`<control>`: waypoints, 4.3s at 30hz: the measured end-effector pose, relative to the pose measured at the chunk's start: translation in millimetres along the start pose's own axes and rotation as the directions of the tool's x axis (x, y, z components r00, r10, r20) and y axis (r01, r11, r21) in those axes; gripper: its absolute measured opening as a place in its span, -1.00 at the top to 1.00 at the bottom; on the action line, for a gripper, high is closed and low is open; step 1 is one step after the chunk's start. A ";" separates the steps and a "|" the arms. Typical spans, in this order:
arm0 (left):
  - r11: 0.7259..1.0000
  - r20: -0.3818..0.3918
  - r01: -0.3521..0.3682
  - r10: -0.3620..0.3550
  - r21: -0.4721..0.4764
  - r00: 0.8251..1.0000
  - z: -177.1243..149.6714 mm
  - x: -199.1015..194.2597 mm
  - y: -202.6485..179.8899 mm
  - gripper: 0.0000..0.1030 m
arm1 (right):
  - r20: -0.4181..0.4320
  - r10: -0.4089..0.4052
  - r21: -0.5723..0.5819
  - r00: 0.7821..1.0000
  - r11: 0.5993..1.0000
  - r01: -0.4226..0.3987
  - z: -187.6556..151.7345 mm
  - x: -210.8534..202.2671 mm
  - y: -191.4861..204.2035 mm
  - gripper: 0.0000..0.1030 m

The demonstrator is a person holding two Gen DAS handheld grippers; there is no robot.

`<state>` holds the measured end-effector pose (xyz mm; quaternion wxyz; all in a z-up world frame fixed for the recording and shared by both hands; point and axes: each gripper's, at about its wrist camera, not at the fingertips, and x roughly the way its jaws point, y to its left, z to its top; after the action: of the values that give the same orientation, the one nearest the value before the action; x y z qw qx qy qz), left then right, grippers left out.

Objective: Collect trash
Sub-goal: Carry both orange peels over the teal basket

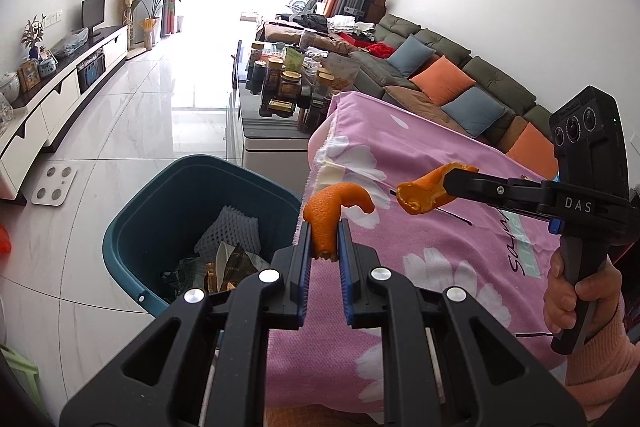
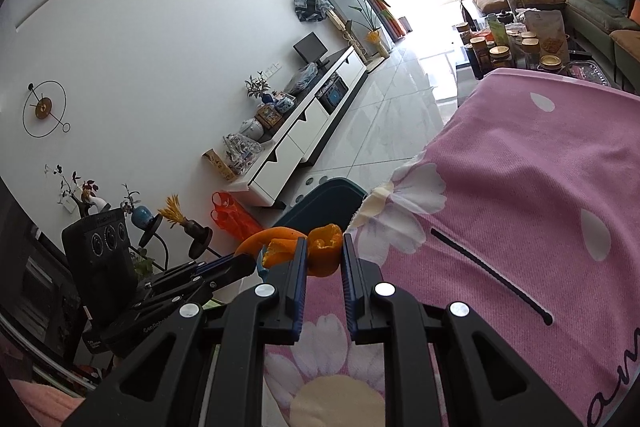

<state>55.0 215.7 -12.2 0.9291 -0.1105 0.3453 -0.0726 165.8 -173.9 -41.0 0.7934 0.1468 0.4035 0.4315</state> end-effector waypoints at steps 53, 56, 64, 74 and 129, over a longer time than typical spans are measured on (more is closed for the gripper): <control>0.993 -0.015 -0.088 0.087 -0.080 0.996 -3.2 12.5 33.4 0.74 | -0.087 0.006 -0.039 0.996 0.999 -0.009 14.1 54.3 27.1 0.71; 0.992 -0.018 -0.090 0.089 -0.084 0.996 -3.8 14.2 34.8 0.74 | -0.093 0.004 -0.041 0.996 0.999 -0.008 14.4 57.1 27.5 0.71; 0.991 -0.029 -0.097 0.095 -0.097 0.995 -5.0 19.6 39.5 0.74 | -0.108 -0.003 -0.047 0.994 0.999 -0.002 14.7 65.8 28.9 0.71; 0.988 -0.043 -0.106 0.101 -0.114 0.994 -7.0 27.8 44.1 0.74 | -0.126 -0.012 -0.045 0.992 0.999 0.006 16.1 77.0 28.0 0.71; 0.970 -0.118 -0.155 0.134 -0.189 0.984 -19.3 69.7 79.0 0.74 | -0.204 -0.102 -0.090 0.974 0.992 0.085 15.2 125.7 49.7 0.69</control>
<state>99.3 274.2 -90.2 0.8971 -0.1728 0.4060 0.0241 187.3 -42.2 -67.1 0.7714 0.0492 0.4731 0.4226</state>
